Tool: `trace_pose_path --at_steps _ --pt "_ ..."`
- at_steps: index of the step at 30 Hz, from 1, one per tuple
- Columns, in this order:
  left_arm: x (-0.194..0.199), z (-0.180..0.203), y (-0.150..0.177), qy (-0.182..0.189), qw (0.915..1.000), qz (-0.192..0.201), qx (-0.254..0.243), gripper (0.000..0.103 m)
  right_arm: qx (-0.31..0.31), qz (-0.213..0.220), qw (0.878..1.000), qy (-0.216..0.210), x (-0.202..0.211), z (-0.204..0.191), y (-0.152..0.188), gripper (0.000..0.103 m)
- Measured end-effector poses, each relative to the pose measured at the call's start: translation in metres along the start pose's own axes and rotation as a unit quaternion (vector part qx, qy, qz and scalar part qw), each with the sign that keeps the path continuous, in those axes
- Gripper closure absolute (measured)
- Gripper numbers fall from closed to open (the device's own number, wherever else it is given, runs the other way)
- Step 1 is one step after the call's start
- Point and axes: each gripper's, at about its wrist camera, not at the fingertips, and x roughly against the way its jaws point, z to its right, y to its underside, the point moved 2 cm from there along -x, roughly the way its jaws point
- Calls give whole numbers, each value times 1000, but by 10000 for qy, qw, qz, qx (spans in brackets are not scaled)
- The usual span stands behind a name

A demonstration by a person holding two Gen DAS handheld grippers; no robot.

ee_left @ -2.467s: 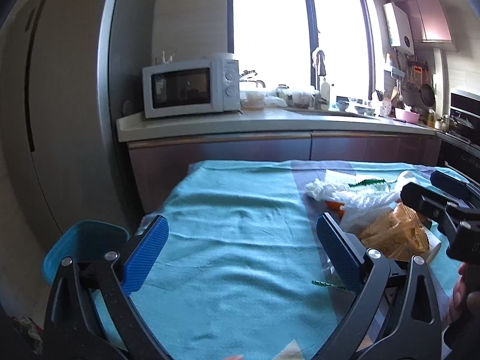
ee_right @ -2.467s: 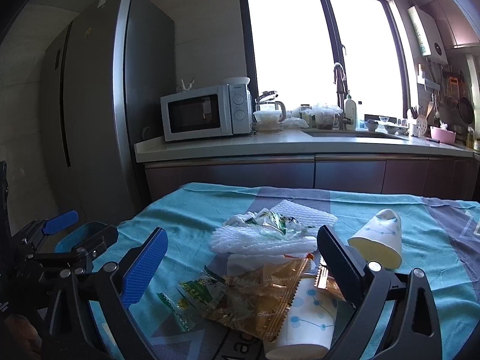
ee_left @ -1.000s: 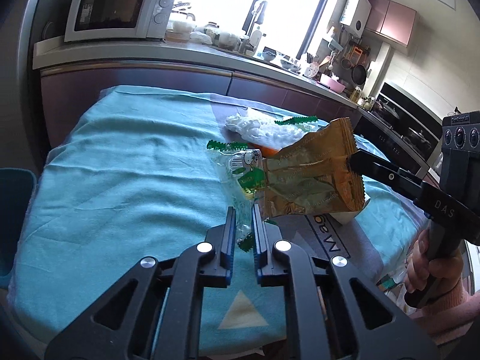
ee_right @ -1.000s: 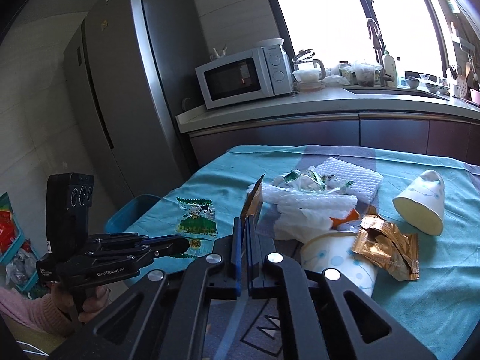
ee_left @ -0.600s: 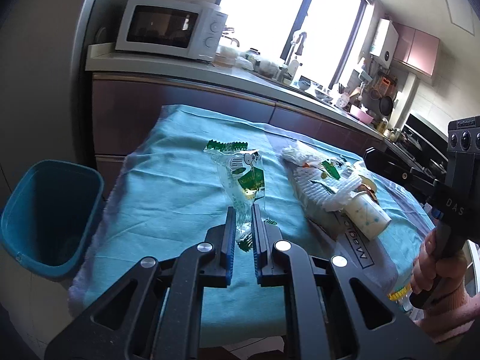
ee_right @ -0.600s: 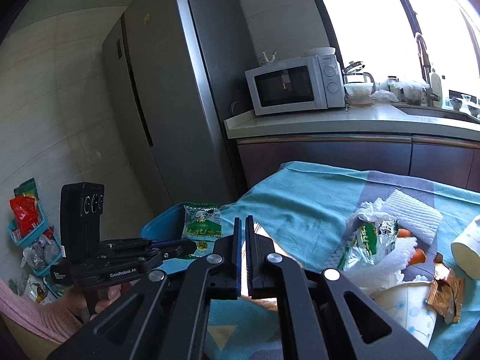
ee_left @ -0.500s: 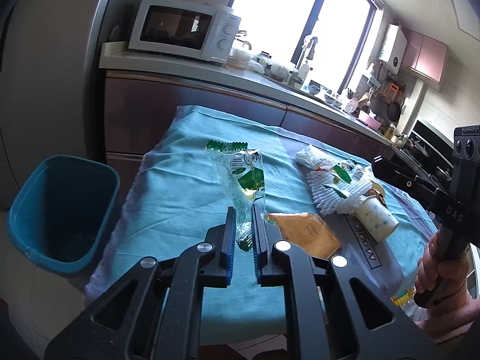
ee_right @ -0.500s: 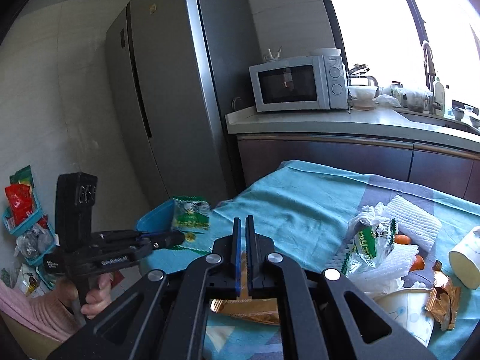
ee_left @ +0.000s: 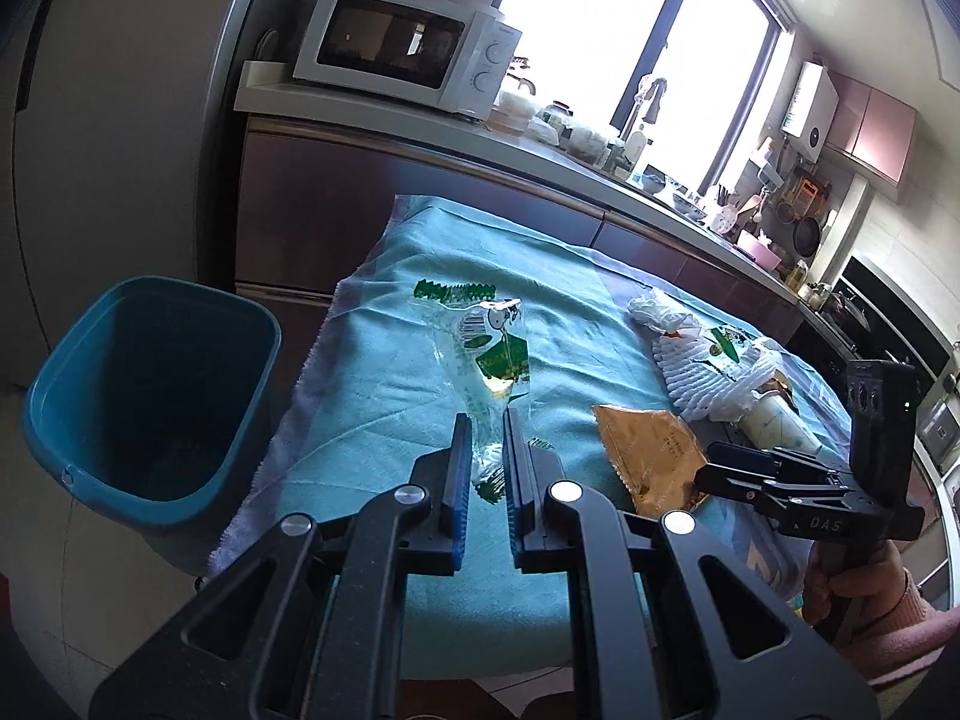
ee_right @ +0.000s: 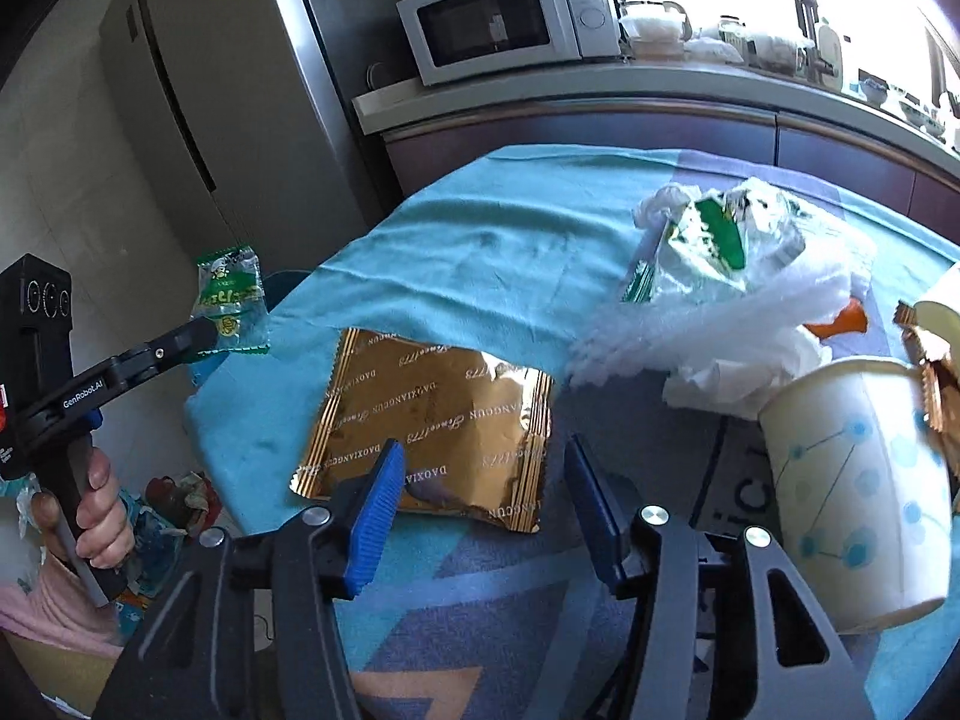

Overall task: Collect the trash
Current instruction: 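Grasp the gold foil wrapper with the right tool while the left tool holds the green wrapper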

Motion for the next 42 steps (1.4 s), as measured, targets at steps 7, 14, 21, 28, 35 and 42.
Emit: trace_pose_path --at_steps 7,14,21,28,35,42 --pt "8 -8 2 -156 9998 42 92 92 183 50 9997 -130 -4 -10 -6 102" --pt "20 -28 4 -315 9990 139 276 92 182 29 9994 -309 -8 -18 -15 88" --pt "21 -34 6 -313 9989 119 321 92 808 59 9965 -210 -7 -55 -12 52" --pt "21 -32 9 -302 9991 114 269 92 645 117 9976 202 -3 -43 -11 31" --pt "16 -29 9 -256 9992 47 289 92 577 -142 9976 356 -9 -31 4 32" --pt "15 -27 11 -254 9992 24 295 92 826 -38 9954 480 -19 -37 -2 74"
